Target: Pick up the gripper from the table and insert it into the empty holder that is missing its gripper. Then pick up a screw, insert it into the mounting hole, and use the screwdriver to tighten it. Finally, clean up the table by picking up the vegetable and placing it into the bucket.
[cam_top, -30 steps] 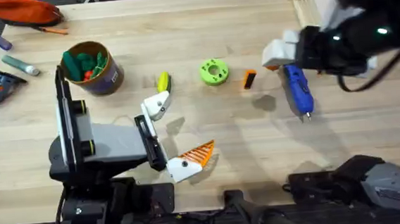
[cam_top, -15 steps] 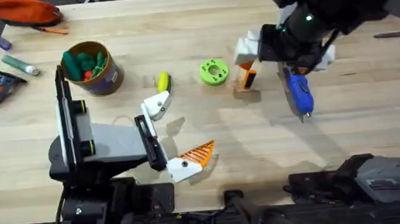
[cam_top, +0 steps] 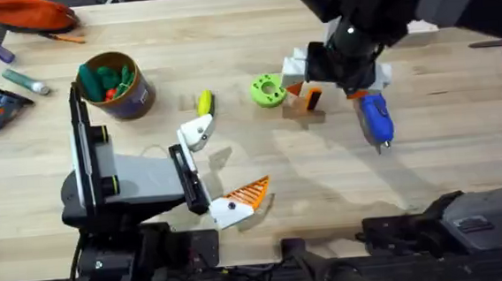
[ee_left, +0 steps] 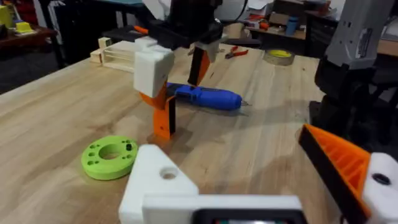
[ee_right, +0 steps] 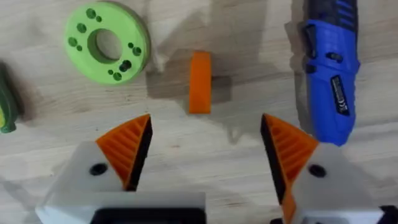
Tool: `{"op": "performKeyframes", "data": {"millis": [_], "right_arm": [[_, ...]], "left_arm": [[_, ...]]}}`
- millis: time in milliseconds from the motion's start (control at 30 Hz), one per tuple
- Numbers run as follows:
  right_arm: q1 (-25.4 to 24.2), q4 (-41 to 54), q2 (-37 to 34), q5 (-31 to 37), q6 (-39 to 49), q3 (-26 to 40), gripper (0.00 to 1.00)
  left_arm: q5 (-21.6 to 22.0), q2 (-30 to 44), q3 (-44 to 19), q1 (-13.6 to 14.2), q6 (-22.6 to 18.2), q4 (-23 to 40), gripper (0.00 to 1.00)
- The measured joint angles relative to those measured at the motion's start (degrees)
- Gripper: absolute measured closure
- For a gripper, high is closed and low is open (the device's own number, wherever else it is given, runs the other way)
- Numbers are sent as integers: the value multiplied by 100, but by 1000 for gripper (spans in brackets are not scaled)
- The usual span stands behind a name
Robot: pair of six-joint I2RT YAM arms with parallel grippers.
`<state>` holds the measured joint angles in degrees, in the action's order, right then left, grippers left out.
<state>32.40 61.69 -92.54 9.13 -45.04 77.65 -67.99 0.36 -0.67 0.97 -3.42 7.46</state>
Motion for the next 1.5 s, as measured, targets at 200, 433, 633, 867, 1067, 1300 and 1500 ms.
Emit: {"op": "performKeyframes", "data": {"millis": [200, 433, 633, 867, 1067, 1300, 1500], "right_arm": [[-15, -83, -202, -17, -12, 0, 8], [-220, -171, -556, -20, -124, 2, 8], [-262, -423, -646, -44, -105, 9, 55], [-262, -499, -662, -237, -16, 11, 130], [-263, -514, -773, -284, 7, 11, 239], [-262, -529, -782, -295, 10, 11, 415], [-262, -532, -782, -295, 11, 11, 481]], "left_arm": [[0, 0, 0, 0, 0, 0, 13], [0, 0, 0, 0, 0, 0, 13], [0, -1, 0, 0, 0, 1, 12], [0, 0, 0, 0, 0, 2, 12], [0, 0, 0, 0, 0, 1, 12], [-1, 0, 0, 0, 0, 2, 12], [0, 0, 0, 0, 0, 1, 12]]}}
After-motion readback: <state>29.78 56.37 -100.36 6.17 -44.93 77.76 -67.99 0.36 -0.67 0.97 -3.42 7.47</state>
